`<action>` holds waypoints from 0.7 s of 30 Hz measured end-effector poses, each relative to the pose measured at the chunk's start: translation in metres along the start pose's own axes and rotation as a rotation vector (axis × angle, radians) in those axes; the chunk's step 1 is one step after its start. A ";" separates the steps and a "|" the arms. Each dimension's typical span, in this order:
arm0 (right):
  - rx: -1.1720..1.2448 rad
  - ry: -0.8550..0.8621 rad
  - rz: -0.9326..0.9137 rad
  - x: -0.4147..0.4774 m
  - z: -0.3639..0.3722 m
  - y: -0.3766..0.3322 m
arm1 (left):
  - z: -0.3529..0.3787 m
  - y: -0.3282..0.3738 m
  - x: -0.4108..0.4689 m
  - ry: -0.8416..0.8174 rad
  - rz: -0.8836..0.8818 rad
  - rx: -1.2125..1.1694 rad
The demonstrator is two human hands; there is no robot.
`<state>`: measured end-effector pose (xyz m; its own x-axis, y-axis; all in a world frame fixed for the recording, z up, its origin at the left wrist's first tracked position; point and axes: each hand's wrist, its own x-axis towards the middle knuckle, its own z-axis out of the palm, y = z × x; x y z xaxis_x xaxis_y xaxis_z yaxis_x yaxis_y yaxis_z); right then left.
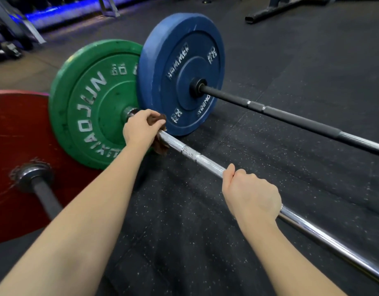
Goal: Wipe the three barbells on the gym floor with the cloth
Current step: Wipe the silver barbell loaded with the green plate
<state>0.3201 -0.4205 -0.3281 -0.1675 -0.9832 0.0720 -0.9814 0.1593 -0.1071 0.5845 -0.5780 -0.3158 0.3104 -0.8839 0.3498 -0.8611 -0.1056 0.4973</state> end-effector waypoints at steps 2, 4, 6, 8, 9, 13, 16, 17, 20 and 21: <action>-0.012 0.005 -0.003 0.000 -0.001 -0.001 | 0.003 -0.001 -0.018 0.025 0.036 -0.093; -0.031 0.015 -0.010 -0.001 -0.001 0.000 | 0.006 -0.005 -0.028 0.043 0.035 -0.223; -0.050 0.023 -0.010 -0.003 -0.002 0.000 | 0.006 -0.009 -0.029 0.040 0.054 -0.269; -0.063 0.022 -0.012 -0.003 -0.003 -0.001 | 0.005 -0.010 -0.022 0.023 0.104 -0.216; -0.067 0.019 -0.013 -0.003 -0.003 -0.001 | 0.004 -0.011 -0.016 0.007 0.123 -0.188; -0.068 -0.005 -0.008 -0.001 0.002 0.002 | -0.004 -0.019 0.015 -0.064 0.081 -0.101; -0.047 -0.020 -0.008 0.002 0.005 0.002 | 0.000 -0.024 0.027 -0.033 0.023 -0.054; -0.042 -0.023 -0.012 0.002 0.005 0.001 | 0.004 -0.023 0.027 -0.006 0.002 -0.056; -0.027 -0.024 -0.009 0.002 0.003 0.000 | 0.014 -0.015 0.020 0.094 -0.072 -0.110; -0.023 -0.027 -0.006 0.002 0.002 0.000 | 0.014 -0.012 0.018 0.113 -0.097 -0.125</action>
<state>0.3205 -0.4226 -0.3302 -0.1591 -0.9862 0.0453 -0.9844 0.1550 -0.0835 0.5944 -0.5993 -0.3268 0.4394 -0.8145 0.3789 -0.7702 -0.1245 0.6255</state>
